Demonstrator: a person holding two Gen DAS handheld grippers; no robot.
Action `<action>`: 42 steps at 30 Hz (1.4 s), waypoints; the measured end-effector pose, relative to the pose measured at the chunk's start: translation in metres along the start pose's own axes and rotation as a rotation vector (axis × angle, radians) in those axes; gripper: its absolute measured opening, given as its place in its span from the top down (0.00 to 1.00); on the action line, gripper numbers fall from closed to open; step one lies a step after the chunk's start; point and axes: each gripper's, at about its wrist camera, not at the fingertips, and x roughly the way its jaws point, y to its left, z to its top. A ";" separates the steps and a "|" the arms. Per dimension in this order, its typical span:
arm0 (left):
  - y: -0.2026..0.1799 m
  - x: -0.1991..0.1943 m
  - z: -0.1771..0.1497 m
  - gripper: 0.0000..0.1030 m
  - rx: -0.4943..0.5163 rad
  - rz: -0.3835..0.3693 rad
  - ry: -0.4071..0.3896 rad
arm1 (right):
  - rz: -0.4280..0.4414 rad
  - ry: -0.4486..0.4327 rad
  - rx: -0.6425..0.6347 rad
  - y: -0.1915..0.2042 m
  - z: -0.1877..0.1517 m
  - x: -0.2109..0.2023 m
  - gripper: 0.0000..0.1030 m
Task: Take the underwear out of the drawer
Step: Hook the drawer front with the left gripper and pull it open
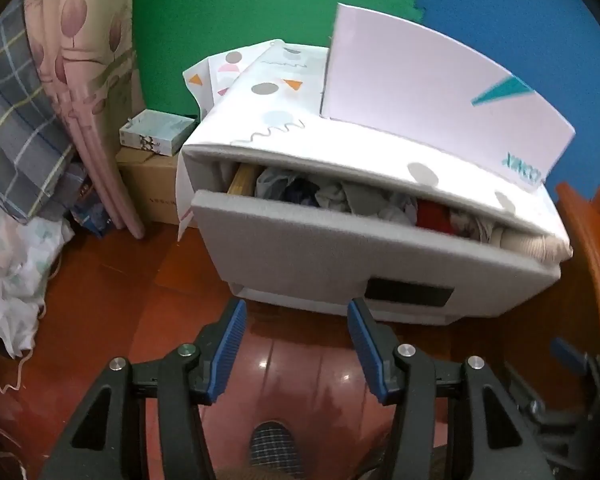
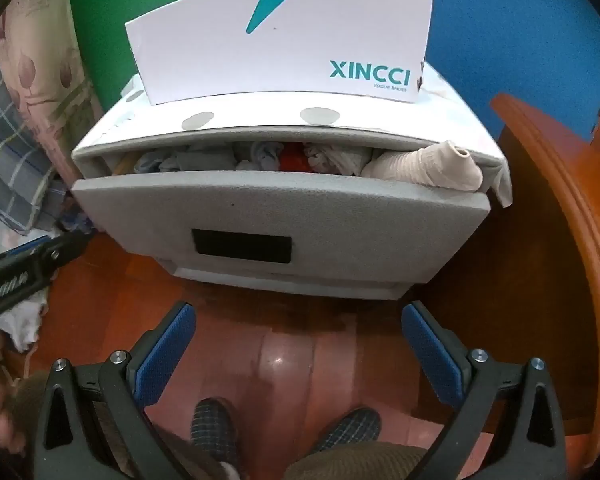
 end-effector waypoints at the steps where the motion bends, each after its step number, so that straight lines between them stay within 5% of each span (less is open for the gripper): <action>1: 0.002 0.001 0.005 0.48 -0.018 -0.007 0.003 | -0.003 0.007 -0.008 -0.002 0.001 -0.001 0.01; 8: 0.014 0.019 0.038 0.48 -0.160 -0.067 0.041 | -0.009 0.019 -0.111 -0.012 0.002 -0.007 0.01; 18: 0.024 0.049 0.061 0.43 -0.313 -0.104 0.100 | 0.201 0.004 -0.012 -0.023 -0.001 0.011 0.01; 27: 0.038 0.081 0.071 0.35 -0.414 -0.108 0.160 | 0.176 0.106 -0.017 -0.026 0.000 0.013 0.01; 42: 0.037 0.098 0.068 0.15 -0.341 -0.049 0.146 | 0.142 0.064 -0.039 -0.025 0.001 0.013 0.01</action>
